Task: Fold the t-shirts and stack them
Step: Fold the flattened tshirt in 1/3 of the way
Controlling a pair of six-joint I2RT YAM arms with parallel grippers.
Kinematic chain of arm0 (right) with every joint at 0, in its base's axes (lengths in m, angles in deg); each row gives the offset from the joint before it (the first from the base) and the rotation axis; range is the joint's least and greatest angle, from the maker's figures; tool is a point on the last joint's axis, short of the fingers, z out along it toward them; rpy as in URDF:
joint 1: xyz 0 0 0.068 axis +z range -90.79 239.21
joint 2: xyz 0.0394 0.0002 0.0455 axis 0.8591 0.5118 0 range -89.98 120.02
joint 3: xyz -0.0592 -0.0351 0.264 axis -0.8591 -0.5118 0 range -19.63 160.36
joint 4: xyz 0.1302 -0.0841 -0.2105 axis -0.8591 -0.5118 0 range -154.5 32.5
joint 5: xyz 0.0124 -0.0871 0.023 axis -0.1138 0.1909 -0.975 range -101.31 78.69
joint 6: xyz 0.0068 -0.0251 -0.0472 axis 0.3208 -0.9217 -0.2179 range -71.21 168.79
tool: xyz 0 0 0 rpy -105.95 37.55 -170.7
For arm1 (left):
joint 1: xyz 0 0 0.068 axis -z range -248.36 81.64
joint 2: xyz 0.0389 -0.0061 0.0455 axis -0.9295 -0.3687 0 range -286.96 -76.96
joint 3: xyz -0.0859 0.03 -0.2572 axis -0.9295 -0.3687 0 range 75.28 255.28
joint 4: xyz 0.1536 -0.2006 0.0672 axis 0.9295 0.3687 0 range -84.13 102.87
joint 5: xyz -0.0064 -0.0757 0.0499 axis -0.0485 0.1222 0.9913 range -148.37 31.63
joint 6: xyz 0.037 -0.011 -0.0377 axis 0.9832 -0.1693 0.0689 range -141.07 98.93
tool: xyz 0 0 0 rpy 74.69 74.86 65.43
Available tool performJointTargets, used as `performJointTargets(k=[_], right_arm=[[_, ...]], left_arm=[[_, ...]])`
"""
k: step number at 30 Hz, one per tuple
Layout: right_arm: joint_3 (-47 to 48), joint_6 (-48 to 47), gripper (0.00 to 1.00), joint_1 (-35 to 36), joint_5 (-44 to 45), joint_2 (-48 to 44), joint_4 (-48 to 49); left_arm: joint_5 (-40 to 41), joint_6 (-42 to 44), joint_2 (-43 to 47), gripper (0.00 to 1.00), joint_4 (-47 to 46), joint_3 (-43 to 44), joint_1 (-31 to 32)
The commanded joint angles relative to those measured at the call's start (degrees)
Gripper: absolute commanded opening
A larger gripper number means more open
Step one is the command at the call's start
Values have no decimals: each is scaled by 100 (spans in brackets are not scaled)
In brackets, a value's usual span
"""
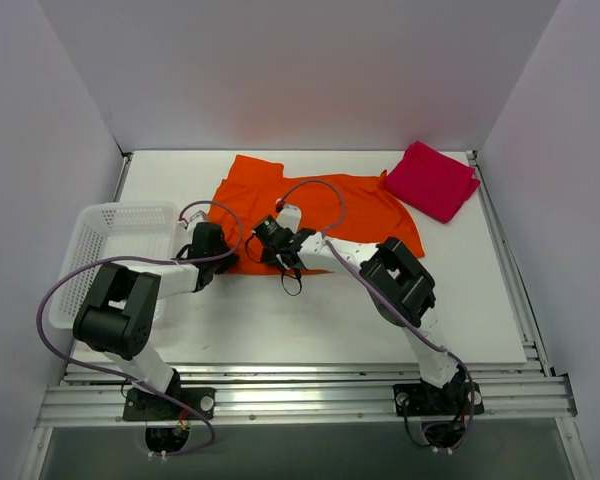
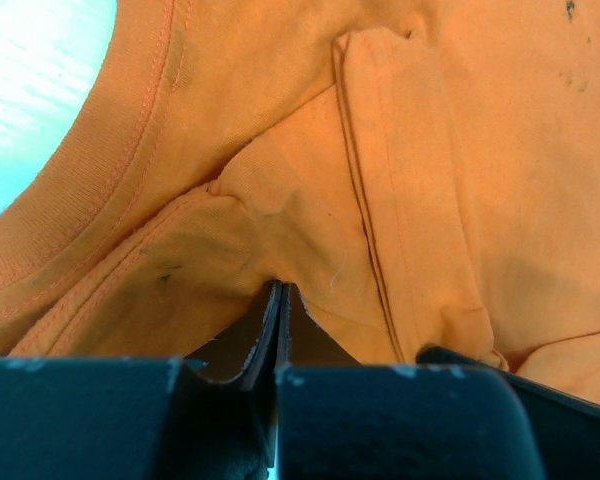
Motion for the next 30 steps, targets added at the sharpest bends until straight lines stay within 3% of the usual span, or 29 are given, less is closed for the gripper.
performJointTargets(k=[1,3,13,19,20,23,24,27,30], right_arm=[[230,6,5,-54,125,40,-86],[247,-3,0,-89,142,23,-113],[493,59,0,-625,484,119,-315],[1116,226,0,-1152,529,777,-507],[1257,243,3,-1179,546,979,-578],[1723,182,42,-1197,520,1270,-719],[1811,173,62,-1197,520,1305,-684],[1934,86,82,-1197,494,1393,-553],[2137,-55,84,-1197,459,1438,-631]], left_arm=[[-65,17,-38,4,-91,-89,-58],[-83,26,-38,4,-91,-89,-66],[-153,35,-38,3,-153,-151,-145],[-206,43,-30,3,-162,-142,-163],[-206,43,-30,3,-162,-133,-163],[-206,52,14,2,-144,-177,-163],[-206,52,49,2,-153,-186,-163],[-189,52,102,2,-127,-212,-172],[-154,61,181,2,-109,-230,-172]])
